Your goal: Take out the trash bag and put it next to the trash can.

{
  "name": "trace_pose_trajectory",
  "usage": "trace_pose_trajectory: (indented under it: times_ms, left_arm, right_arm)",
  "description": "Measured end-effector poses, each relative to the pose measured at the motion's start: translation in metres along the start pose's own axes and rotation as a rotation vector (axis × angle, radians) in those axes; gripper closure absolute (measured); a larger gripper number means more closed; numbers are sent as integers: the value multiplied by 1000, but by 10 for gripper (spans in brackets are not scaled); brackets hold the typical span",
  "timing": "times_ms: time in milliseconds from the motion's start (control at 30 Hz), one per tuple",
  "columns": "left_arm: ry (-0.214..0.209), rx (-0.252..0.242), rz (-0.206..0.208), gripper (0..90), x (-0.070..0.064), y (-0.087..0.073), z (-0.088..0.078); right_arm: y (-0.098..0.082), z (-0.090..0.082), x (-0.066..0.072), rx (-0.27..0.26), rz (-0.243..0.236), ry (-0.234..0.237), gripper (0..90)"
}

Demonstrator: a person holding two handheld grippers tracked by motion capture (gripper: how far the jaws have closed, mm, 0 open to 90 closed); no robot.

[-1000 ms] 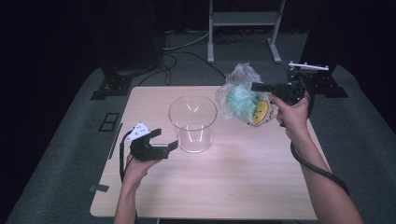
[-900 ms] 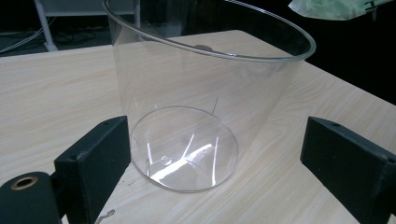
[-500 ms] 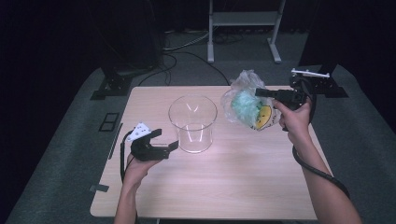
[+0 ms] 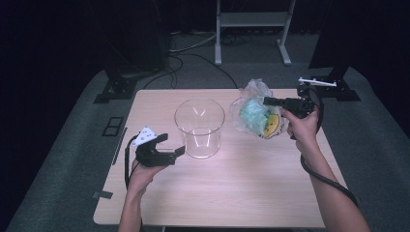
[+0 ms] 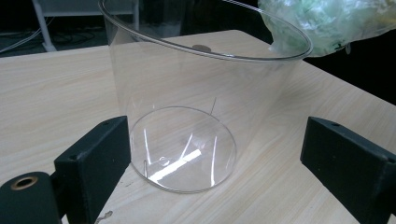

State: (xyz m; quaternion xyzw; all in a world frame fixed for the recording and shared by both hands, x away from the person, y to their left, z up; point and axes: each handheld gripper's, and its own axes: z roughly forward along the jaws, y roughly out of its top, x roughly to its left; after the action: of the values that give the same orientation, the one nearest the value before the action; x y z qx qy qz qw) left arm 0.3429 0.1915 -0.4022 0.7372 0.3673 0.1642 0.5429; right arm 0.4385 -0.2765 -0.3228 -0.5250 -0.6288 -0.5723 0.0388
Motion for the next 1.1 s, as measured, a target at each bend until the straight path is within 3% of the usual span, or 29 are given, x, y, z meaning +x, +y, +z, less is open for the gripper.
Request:
trace_pose_trajectory:
  times_ms: [433, 1100]
  left_arm:
    - [0, -1, -1, 75, 0, 0, 0]
    - [5, -4, -11, 75, 3, -1, -1]
  right_arm:
    - [-15, 12, -20, 29, 41, -14, 900]
    - [-36, 30, -38, 67, 51, -53, 900]
